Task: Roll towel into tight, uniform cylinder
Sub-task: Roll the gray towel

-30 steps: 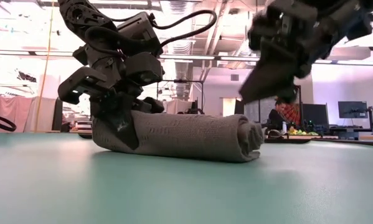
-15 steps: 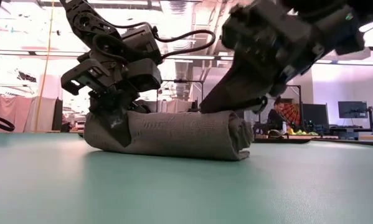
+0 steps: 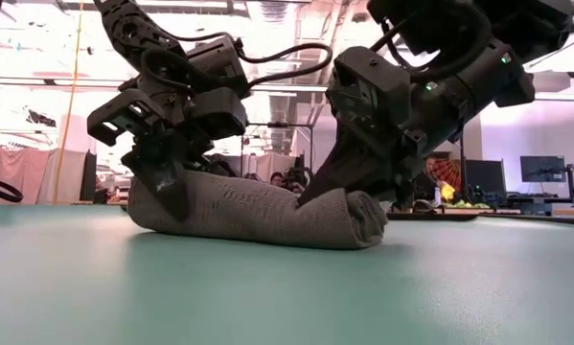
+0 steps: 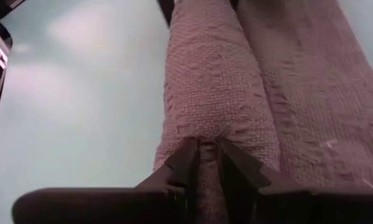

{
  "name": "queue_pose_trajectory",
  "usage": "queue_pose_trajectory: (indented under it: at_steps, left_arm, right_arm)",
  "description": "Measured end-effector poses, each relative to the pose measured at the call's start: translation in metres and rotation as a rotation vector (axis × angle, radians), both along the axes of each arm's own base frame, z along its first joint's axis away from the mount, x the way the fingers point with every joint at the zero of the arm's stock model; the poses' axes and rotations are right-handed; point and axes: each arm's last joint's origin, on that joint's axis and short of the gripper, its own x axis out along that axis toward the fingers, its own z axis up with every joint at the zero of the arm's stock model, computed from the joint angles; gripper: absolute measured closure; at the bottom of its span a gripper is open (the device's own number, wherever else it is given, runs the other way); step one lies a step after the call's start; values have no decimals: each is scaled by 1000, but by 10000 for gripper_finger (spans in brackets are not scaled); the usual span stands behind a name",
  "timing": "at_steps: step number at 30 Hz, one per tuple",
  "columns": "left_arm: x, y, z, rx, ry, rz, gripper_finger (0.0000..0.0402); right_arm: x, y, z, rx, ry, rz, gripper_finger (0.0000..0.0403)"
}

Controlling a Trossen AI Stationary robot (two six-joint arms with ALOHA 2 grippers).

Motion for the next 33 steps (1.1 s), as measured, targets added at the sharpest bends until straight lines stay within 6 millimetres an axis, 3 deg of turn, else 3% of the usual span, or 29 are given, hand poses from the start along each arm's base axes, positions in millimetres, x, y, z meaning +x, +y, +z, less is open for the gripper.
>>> queue_pose_trajectory:
  at_steps: [4, 11, 21, 29, 31, 33]
  left_arm:
    - [5, 3, 13, 87, 45, -18, 190]
    - [14, 9, 39, 185, 109, -38, 183]
    - [-1, 27, 58, 158, 235, 14, 183]
    - [-30, 25, 126, 214, -2, 124, 182]
    - [-31, 18, 132, 137, -169, 102, 182]
    - [-31, 6, 122, 53, -315, 45, 182]
  right_arm:
    - [-1, -3, -3, 6, 29, -17, 326]
    - [-3, -3, -5, 13, 50, -33, 332]
    - [-5, -4, -7, 29, 74, -69, 332]
    - [-5, -4, -7, 39, 69, -77, 332]
    - [-4, -6, -7, 42, 69, -84, 332]
    - [-4, -6, -7, 48, 62, -88, 332]
